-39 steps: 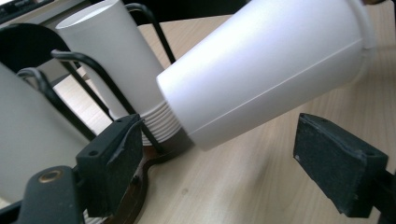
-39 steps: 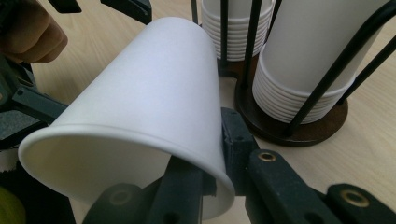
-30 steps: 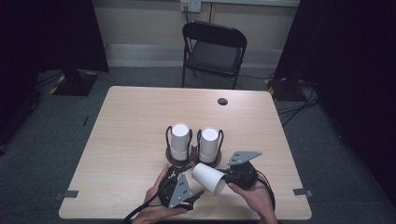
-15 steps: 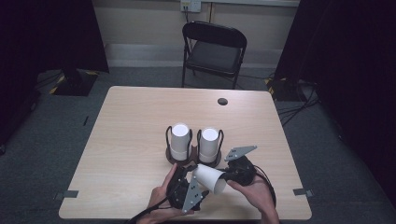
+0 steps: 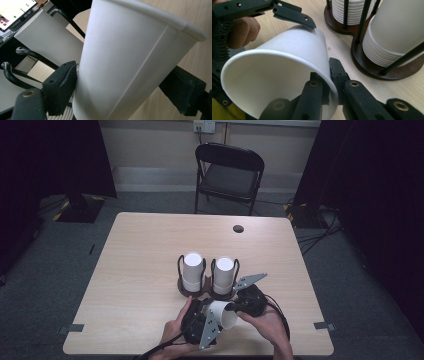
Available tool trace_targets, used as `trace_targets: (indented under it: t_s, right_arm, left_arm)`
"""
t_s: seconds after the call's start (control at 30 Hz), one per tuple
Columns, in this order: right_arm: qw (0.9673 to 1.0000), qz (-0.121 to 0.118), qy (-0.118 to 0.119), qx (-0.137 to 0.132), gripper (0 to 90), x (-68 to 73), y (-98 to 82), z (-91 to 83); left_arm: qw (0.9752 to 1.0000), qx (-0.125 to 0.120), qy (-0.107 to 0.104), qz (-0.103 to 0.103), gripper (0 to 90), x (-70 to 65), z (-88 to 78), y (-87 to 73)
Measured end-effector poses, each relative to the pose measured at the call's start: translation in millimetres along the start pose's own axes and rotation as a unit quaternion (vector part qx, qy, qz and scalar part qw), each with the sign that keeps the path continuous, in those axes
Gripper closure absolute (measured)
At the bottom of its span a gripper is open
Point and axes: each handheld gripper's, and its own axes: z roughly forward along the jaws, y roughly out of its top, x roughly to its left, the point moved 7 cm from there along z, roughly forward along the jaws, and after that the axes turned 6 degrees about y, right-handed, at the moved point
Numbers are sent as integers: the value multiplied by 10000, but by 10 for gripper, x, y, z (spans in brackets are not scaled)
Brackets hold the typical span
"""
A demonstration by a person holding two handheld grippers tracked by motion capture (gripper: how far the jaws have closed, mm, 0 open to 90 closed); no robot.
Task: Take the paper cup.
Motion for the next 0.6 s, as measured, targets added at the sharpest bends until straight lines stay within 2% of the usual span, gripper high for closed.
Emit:
trace_targets:
  t_s: [0.13, 0.33, 0.43, 0.6]
  right_arm:
    - [10000, 46, 50, 39, 879, 4, 11, 30]
    - [9999, 53, 110, 67, 882, 17, 29, 72]
    - [9998, 30, 172, 93, 886, 40, 49, 102]
    - [9997, 105, 192, 89, 888, 50, 66, 118]
  left_arm:
    - [10000, -10, 4, 74, 189, -16, 4, 2]
    - [9999, -76, 34, 66, 201, -38, 8, 40]
    - [9998, -109, 65, 166, 211, -53, 15, 87]
    - [9998, -159, 62, 29, 205, -44, 22, 114]
